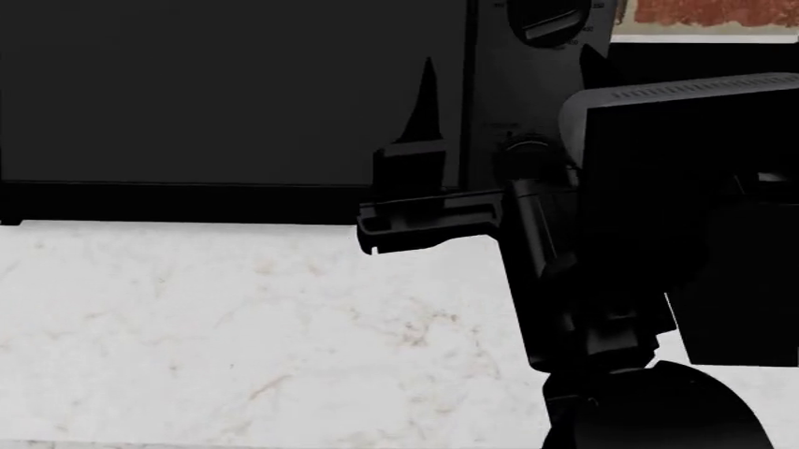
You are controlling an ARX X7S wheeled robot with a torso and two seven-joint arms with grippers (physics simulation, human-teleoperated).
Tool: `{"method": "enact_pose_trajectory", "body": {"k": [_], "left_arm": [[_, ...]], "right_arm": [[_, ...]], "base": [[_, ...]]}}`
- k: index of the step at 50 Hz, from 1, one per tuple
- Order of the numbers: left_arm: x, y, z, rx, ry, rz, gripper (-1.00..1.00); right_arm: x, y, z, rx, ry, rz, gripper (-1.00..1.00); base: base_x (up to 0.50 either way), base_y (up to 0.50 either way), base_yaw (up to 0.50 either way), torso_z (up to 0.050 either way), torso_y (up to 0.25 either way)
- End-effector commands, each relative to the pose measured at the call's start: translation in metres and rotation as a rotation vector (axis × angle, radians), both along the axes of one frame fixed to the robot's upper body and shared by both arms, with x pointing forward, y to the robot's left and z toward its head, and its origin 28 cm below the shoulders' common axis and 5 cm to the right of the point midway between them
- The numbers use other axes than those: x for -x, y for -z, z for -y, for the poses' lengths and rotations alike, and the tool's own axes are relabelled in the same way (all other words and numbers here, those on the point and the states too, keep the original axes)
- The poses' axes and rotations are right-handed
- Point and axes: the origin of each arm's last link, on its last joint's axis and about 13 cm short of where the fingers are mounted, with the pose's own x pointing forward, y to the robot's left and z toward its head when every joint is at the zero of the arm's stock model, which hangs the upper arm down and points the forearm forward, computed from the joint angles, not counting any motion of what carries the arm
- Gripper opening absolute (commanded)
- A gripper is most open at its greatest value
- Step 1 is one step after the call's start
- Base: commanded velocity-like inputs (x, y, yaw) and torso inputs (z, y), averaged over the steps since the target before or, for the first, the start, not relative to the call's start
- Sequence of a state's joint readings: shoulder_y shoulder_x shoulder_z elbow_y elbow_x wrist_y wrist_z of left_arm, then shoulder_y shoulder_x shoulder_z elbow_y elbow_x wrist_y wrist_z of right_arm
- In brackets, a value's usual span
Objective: Decrease the toaster oven temperature.
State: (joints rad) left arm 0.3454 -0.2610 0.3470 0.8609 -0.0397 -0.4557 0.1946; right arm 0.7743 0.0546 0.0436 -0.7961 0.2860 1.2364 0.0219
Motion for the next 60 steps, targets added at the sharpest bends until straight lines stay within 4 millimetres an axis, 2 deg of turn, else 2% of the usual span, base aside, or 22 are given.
{"method": "enact_pose_trajectory", "body": {"k": [1,6,11,13,17,24,41,52,60], "left_arm": [[-0.001,-0.002,0.000,-0.006,0.004,0.001,1.00],[-0.001,-0.002,0.000,-0.010,0.002,-0.002,1.00],[-0.002,-0.002,0.000,-0.019,0.010,-0.004,1.00],[-0.003,-0.003,0.000,-0.017,0.013,-0.008,1.00],[-0.004,-0.003,0.000,-0.015,0.013,-0.011,1.00],[-0.004,-0.003,-0.001,-0.016,0.019,-0.012,1.00],[-0.004,-0.004,-0.003,-0.004,0.030,-0.017,1.00],[-0.007,-0.003,-0.003,-0.003,0.033,-0.021,1.00],[-0.008,-0.003,-0.004,-0.005,0.031,-0.022,1.00]], "right_arm": [[0.007,0.002,0.002,-0.018,0.004,0.009,1.00],[0.020,-0.004,-0.003,-0.104,0.011,-0.045,1.00],[0.031,-0.028,-0.004,-0.204,0.116,-0.107,1.00],[0.040,-0.037,-0.007,-0.201,0.049,-0.107,1.00],[0.041,-0.050,-0.006,-0.265,0.039,-0.152,1.00],[0.022,-0.068,-0.006,-0.390,0.033,-0.222,1.00],[-0.004,-0.083,-0.004,-0.529,0.164,-0.299,1.00],[-0.020,-0.075,-0.002,-0.618,0.272,-0.385,1.00],[-0.026,-0.068,0.000,-0.684,0.287,-0.408,1.00]], "base": [[0.50,0.00,0.00,0.000,0.000],[0.09,0.00,0.00,0.000,0.000],[0.00,0.00,0.00,0.000,0.000],[0.00,0.00,0.00,0.000,0.000],[0.00,0.00,0.00,0.000,0.000],[0.00,0.00,0.00,0.000,0.000],[0.00,0.00,0.00,0.000,0.000],[0.00,0.00,0.00,0.000,0.000],[0.00,0.00,0.00,0.000,0.000]]}}
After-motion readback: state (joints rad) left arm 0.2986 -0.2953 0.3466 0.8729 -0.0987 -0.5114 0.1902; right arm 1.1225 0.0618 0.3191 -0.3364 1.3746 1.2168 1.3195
